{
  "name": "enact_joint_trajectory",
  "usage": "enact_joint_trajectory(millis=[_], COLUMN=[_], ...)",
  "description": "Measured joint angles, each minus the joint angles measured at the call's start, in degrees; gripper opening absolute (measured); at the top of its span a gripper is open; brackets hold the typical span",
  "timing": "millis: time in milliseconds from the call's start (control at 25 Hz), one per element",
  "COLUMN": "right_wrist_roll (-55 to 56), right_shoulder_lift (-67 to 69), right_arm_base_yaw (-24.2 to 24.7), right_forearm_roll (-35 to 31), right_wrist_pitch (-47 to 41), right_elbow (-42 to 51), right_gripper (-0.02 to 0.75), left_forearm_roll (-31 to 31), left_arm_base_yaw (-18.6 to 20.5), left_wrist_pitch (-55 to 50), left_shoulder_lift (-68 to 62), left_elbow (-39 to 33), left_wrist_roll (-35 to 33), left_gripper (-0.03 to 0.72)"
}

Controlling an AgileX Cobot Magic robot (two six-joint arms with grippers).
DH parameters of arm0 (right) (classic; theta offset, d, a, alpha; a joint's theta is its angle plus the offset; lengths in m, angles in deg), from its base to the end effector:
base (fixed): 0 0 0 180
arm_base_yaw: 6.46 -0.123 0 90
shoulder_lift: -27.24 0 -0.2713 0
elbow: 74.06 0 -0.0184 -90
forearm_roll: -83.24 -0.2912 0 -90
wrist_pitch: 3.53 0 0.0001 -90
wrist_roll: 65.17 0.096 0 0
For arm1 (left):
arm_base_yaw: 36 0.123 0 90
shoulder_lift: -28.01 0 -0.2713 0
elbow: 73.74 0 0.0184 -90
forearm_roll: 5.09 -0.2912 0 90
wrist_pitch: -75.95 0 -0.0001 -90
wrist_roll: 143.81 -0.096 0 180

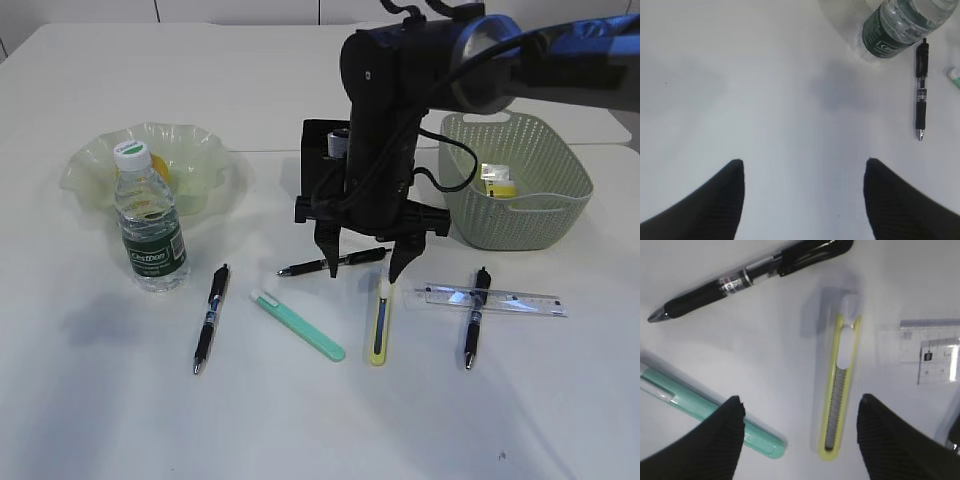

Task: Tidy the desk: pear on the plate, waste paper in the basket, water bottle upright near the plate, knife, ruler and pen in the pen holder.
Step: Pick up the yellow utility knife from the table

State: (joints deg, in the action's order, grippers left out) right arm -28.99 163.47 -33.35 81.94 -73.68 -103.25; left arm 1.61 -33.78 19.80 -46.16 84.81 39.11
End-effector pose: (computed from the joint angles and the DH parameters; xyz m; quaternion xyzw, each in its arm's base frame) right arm 0.4310 0.2209 0.1471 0.0845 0.9961 0.0220 0.0153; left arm 0.2631 0.0009 0.2897 -0.0631 0.9663 -0.0565 0.2431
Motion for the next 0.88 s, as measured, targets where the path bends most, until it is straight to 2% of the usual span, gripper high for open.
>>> enact_joint_trajectory(millis=[880], right_wrist_roll=[3.73], right_shoulder_lift=[2.99], right_arm_base_yaw=[2.28], right_forearm_roll=[0.13], right_wrist_pitch=[0.18], right_elbow=[0.0], right_gripper=[0.521], left_forearm_roll=[0.0], left_arm_base_yaw=[0.0], left_wrist_pitch=[0.88], left_shoulder_lift=[-0.1], left_elbow=[0.0], left_wrist_roll=[-0.1], left_gripper=[0.527])
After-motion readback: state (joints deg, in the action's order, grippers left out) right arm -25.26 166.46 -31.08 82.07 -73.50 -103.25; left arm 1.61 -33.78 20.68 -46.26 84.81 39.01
